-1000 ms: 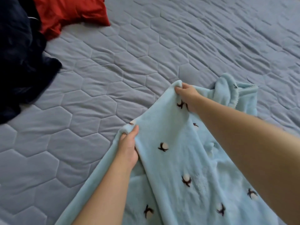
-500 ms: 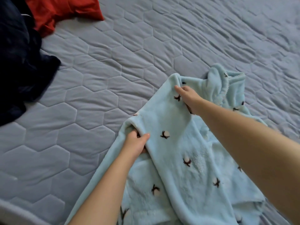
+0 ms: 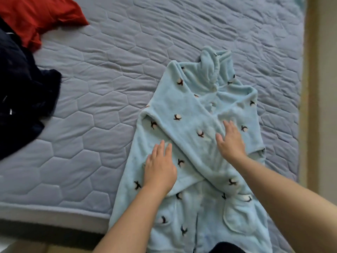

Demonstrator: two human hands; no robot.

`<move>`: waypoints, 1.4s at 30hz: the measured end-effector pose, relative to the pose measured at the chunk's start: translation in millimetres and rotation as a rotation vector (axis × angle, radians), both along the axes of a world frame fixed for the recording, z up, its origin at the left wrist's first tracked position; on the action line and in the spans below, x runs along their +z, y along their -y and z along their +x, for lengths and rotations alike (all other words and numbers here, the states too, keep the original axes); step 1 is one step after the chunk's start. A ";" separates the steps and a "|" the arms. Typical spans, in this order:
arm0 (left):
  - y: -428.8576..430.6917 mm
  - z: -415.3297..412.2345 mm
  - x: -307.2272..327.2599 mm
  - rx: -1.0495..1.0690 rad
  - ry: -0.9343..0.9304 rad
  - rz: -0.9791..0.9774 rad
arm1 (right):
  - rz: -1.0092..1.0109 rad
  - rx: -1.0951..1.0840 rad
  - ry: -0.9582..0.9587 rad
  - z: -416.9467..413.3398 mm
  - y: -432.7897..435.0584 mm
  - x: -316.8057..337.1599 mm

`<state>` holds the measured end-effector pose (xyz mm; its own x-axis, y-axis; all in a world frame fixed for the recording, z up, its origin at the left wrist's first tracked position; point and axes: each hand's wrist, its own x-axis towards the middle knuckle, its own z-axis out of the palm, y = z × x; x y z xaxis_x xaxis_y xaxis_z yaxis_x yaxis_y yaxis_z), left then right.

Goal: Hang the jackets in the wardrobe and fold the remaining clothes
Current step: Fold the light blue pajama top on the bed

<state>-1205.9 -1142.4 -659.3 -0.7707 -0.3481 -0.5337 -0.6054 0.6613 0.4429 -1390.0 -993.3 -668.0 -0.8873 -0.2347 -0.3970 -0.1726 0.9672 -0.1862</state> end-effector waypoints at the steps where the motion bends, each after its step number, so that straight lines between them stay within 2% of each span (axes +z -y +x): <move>1: -6.5 -1.8 -1.8 -0.058 0.015 -0.035 | 0.038 -0.026 -0.002 8.9 -16.7 -0.7; 4: -33.1 -8.8 -14.0 -0.209 0.031 -0.111 | 0.037 -0.255 -0.020 33.6 -68.0 -9.6; 8: -76.2 -33.8 -42.7 -0.403 -0.207 -0.267 | -0.248 -0.945 -0.100 48.7 -125.5 -36.4; 10: -99.5 -48.7 -55.8 -0.479 -0.231 -0.304 | -0.383 -1.137 -0.053 55.1 -144.5 -44.4; 14: -134.1 -70.7 -67.8 -0.508 -0.275 -0.368 | -0.700 -1.148 0.108 70.6 -167.1 -46.8; 17: -141.8 -76.9 -70.5 -0.524 -0.277 -0.393 | -0.970 -1.137 0.414 74.7 -167.6 -43.0; 19: -142.4 -80.6 -69.0 -0.528 -0.276 -0.412 | -1.149 -1.119 0.544 75.2 -161.9 -41.7; 22: -147.3 -85.2 -66.9 -0.529 -0.226 -0.444 | -1.371 -1.072 0.673 73.2 -156.1 -40.1; 24: -146.4 -81.7 -71.8 -0.532 -0.145 -0.450 | -1.428 -1.035 0.724 76.3 -164.8 -42.8; 27: -136.0 -66.9 -93.2 -0.568 0.020 -0.504 | -1.308 -0.948 0.696 85.2 -188.9 -51.9; 29: -131.5 -61.8 -102.7 -0.587 0.032 -0.539 | -1.252 -0.909 0.691 87.7 -198.0 -56.3; 31: -132.0 -62.3 -100.3 -0.579 0.024 -0.524 | -1.203 -1.003 0.625 86.2 -197.1 -57.8; 33: -131.6 -55.4 -91.8 -0.555 -0.033 -0.493 | -1.011 -1.085 0.351 88.3 -192.7 -50.8; 34: -129.6 -48.0 -87.8 -0.540 -0.086 -0.487 | -0.836 -1.018 0.130 89.8 -189.2 -45.2; 36: -123.0 -28.0 -81.3 -0.499 -0.199 -0.494 | -0.562 -0.624 -0.223 96.2 -179.6 -31.8; 37: -117.6 -15.7 -81.4 -0.480 -0.232 -0.513 | -0.482 -0.401 -0.281 99.5 -170.9 -28.3; 39: -103.7 10.3 -87.9 -0.446 -0.211 -0.548 | -0.284 -0.057 -0.240 104.8 -154.9 -35.4; 42: -83.8 45.4 -97.8 -0.437 -0.121 -0.588 | 0.090 0.239 -0.060 117.4 -152.7 -74.7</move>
<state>-1160.5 -1058.6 -757.1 -0.9462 -0.1977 -0.2562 -0.2016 0.9794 -0.0114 -1272.6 -840.6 -742.7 -0.8334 -0.4072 -0.3737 -0.4067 0.9097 -0.0841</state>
